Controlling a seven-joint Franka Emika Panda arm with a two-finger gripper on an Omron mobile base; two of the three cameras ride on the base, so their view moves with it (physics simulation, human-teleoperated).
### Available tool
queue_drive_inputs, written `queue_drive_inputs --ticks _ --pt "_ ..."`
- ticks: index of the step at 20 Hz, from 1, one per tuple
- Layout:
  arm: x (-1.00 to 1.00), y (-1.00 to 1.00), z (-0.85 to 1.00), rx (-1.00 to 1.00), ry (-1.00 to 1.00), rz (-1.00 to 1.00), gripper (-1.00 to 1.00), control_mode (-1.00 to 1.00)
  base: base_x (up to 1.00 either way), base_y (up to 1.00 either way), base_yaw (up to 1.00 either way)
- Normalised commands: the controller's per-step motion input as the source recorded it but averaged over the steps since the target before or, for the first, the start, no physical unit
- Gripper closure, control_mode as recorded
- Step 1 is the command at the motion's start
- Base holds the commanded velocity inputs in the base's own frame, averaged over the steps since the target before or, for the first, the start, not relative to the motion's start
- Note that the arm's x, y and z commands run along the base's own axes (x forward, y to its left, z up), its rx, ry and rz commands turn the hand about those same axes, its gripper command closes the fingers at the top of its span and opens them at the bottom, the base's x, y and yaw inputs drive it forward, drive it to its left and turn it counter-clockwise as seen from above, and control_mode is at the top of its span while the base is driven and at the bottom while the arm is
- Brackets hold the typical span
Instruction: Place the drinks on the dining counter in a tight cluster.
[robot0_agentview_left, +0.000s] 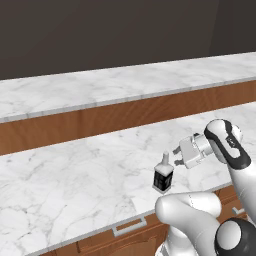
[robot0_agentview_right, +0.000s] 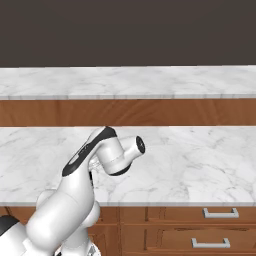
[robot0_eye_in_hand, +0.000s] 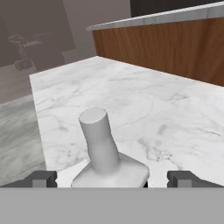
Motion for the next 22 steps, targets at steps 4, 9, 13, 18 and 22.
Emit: queue_drive_inputs --ticks 4,9,13,18,22 --pt "0.21 0.00 0.00 0.00 0.00 -0.09 -1.00 -1.00 0.00 0.00 0.00" --pt "-0.01 0.00 0.00 0.00 0.00 -0.02 -1.00 -1.00 0.00 0.00 0.00" --pt "-0.16 0.00 -0.01 0.00 -0.01 0.00 -1.00 -1.00 0.00 0.00 0.00" --pt "-0.27 0.00 -0.01 0.00 -0.03 0.00 -1.00 -1.00 0.00 0.00 0.00" --pt "-0.12 0.00 0.00 0.00 -0.06 0.00 -1.00 -1.00 0.00 0.00 0.00"
